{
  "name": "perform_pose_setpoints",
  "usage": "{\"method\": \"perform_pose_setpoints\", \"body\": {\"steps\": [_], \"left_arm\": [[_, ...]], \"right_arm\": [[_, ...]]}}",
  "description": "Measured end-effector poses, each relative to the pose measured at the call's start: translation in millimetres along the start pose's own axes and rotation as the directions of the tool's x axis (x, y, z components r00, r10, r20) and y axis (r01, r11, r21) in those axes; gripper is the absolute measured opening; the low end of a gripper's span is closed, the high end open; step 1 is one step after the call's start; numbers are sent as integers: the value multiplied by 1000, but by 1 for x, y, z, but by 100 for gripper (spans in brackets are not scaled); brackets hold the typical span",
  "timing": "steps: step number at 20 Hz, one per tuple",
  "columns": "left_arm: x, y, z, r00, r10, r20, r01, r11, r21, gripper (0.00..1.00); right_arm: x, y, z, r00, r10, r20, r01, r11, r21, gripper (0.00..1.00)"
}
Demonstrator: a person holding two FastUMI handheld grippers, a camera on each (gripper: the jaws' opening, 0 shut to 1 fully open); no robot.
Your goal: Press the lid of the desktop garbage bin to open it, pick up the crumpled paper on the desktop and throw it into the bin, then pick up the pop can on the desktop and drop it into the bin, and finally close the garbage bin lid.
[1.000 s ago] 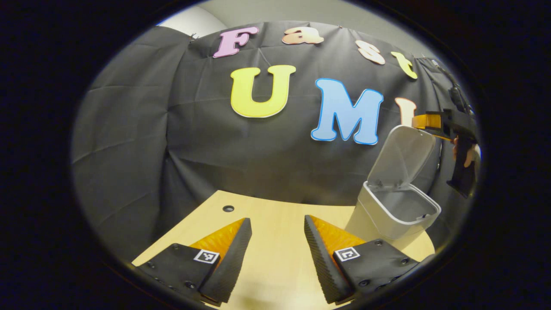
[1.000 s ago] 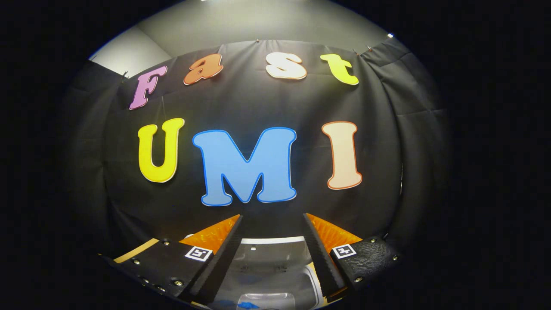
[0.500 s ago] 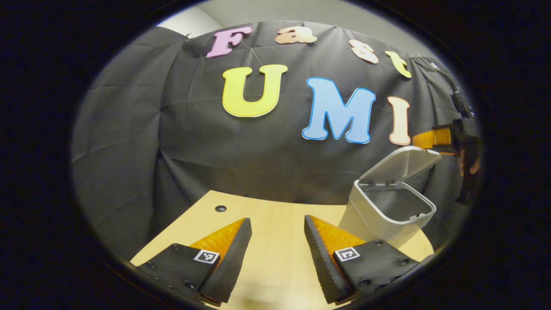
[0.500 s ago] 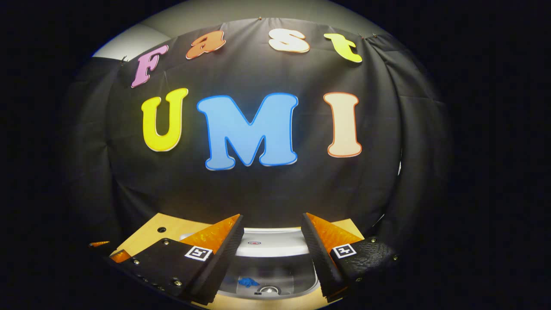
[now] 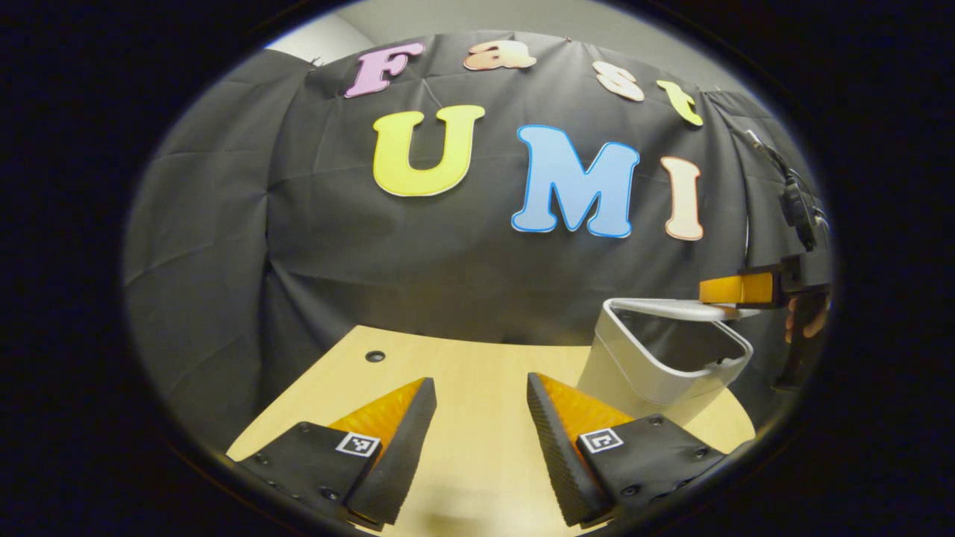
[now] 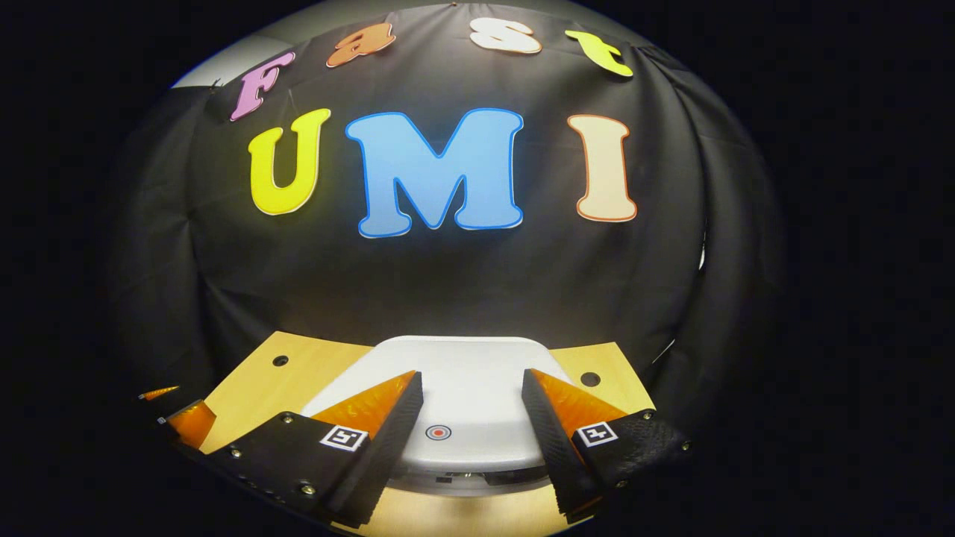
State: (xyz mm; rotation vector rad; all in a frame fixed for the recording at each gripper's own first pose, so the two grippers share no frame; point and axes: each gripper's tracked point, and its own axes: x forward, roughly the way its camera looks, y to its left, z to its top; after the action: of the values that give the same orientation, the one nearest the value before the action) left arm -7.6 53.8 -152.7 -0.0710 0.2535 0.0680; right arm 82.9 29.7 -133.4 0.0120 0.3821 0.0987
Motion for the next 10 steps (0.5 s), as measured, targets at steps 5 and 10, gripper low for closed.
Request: {"method": "perform_pose_setpoints", "body": {"steps": [5, 10], "left_arm": [[2, -5, -2, 1000, -4, -8, 4, 1000, 9, 84], [6, -9, -4, 1000, -6, -16, 6, 1000, 15, 84]], "right_arm": [[8, 1, -26, 999, 2, -51, -2, 1000, -12, 87], [8, 1, -30, 1000, -3, -25, 3, 1000, -10, 87]]}}
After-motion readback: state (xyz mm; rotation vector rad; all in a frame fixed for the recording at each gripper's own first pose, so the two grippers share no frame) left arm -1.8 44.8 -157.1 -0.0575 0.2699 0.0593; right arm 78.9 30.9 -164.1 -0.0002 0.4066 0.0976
